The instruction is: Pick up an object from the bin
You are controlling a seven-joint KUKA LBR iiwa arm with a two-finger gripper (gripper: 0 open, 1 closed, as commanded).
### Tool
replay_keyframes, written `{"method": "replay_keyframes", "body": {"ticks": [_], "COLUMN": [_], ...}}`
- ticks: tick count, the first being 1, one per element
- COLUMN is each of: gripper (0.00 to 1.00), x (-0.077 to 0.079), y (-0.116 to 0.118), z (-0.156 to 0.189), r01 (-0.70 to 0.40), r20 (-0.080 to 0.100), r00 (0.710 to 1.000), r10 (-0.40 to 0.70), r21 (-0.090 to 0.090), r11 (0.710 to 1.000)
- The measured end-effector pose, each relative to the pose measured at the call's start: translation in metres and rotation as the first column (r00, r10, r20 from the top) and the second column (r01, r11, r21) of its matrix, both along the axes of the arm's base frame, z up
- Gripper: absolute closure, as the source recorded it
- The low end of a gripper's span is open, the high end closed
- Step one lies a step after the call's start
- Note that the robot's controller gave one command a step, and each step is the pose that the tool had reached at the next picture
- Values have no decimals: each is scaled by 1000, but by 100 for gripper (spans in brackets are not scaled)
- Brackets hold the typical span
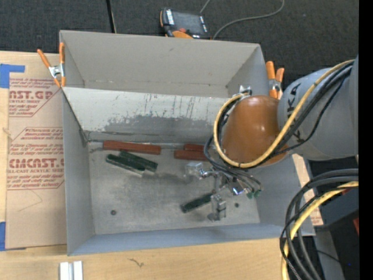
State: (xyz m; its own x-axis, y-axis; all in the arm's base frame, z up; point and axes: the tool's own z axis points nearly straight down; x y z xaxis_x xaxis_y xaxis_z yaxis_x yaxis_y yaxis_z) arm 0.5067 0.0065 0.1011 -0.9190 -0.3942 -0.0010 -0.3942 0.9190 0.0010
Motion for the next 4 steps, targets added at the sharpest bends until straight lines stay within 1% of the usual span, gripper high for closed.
{"method": "replay_keyframes", "body": {"ticks": [1, 2, 3, 4], "gripper": [0, 0, 0, 100], "x": [-1, -14, -21, -22], "y": [-16, -20, -9, -10], "z": [5, -32, -31, -31], "r01": [137, 261, 465, 465], "r20": [0, 2, 5, 1], "r00": [991, 965, 885, 885], "r10": [-137, -261, -465, -465], "r21": [0, 1, 2, 0], "r11": [991, 965, 885, 885]}}
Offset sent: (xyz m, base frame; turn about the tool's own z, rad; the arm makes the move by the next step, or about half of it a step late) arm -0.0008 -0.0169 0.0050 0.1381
